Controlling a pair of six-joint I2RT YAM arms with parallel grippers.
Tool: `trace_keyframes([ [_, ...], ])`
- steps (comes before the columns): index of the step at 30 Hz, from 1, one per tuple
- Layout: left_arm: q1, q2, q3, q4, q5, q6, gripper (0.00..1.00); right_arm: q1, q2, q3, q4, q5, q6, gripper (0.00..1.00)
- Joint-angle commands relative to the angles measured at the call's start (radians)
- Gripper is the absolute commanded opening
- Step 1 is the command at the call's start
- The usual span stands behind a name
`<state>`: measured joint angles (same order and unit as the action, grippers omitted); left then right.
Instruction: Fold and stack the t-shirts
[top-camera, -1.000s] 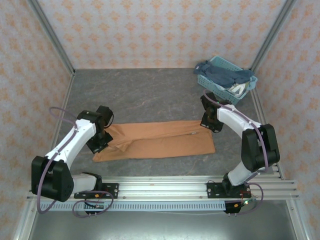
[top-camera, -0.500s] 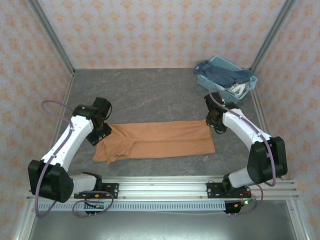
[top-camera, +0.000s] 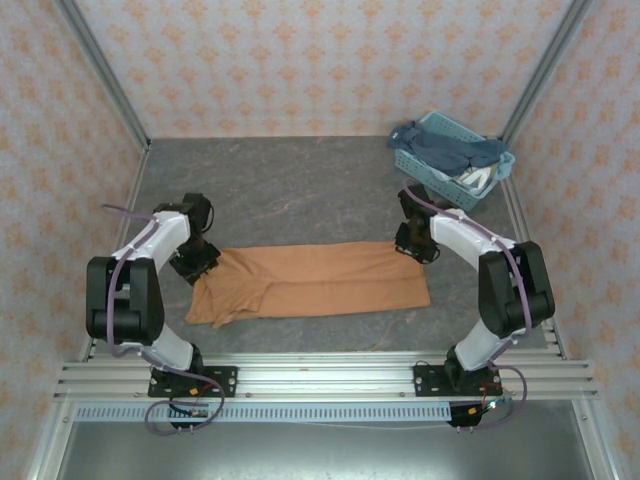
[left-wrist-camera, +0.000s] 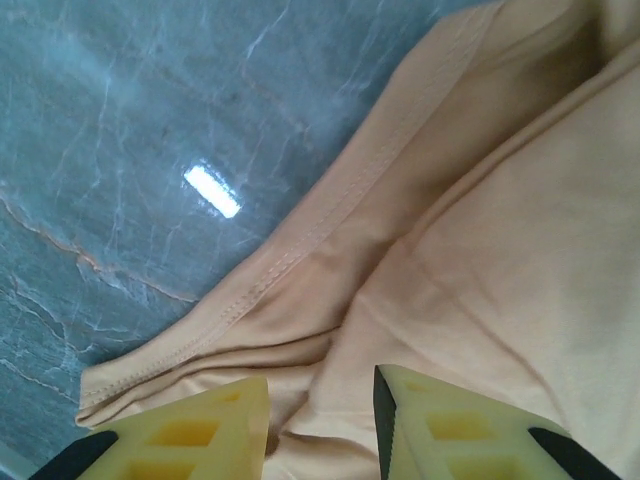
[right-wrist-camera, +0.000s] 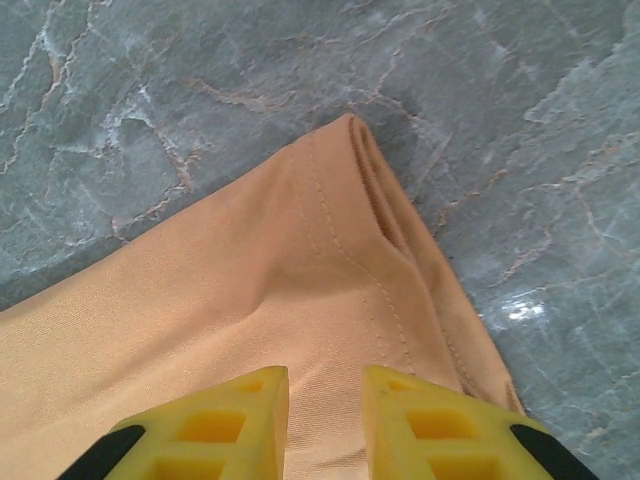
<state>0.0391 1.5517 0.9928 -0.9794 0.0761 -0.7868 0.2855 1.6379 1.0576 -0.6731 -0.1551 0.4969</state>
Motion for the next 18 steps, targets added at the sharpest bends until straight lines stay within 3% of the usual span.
trace_keyframes([
  [1,-0.011,-0.09,-0.08,0.015,0.013,-0.007,0.38,0.006,0.016,0.02,0.015,-0.027,-0.013,0.27],
  [10,-0.049,-0.15,-0.19,0.134,0.063,-0.014,0.41,0.006,0.009,-0.009,0.02,-0.056,-0.026,0.27],
  [18,-0.149,-0.264,-0.27,0.045,0.057,-0.113,0.36,0.006,-0.011,-0.022,0.011,-0.059,-0.031,0.28],
])
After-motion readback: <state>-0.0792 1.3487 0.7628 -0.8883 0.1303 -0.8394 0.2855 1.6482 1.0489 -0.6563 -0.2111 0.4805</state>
